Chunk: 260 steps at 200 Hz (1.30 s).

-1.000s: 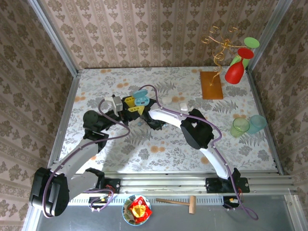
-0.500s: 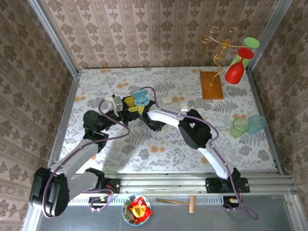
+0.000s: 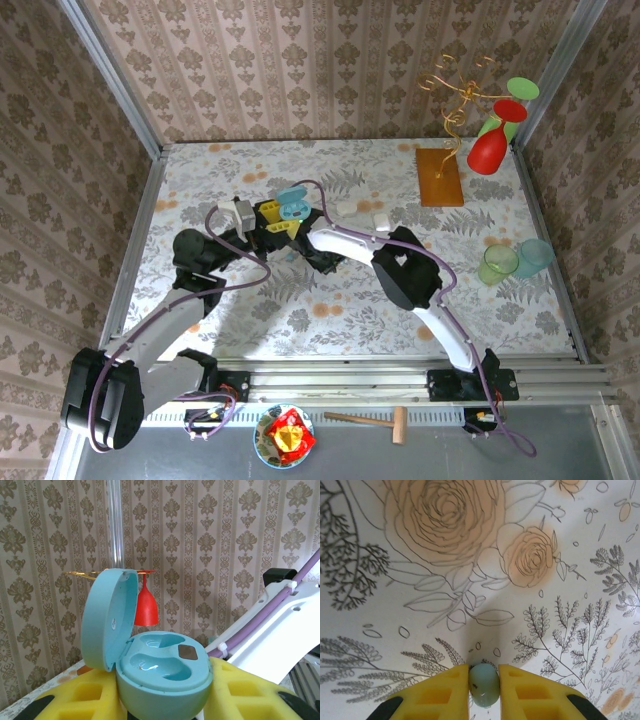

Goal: Insert wireless bluetooth earbuds into charging case

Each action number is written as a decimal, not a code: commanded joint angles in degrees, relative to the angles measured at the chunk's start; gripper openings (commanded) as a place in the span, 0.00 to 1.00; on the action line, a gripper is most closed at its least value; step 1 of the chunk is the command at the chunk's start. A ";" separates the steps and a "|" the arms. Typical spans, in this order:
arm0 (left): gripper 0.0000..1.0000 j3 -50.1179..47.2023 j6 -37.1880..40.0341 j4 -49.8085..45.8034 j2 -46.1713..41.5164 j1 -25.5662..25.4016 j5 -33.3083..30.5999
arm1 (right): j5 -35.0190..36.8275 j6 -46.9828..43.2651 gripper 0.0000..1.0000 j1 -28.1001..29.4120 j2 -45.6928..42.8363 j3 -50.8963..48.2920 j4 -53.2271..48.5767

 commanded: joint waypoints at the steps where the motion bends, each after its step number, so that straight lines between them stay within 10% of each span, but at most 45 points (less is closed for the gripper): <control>1: 0.30 -0.23 1.29 0.95 -0.82 -0.37 -0.46 | -3.49 1.70 0.18 -2.37 -6.45 -4.31 3.26; 124: 0.30 -0.30 0.46 5.03 3.04 -0.84 -0.28 | -60.74 14.36 0.18 -22.51 -34.54 -41.93 40.90; 260: 0.30 -1.88 0.28 8.88 8.35 -0.25 -1.20 | -76.94 37.15 0.18 -27.42 -37.81 -52.88 64.78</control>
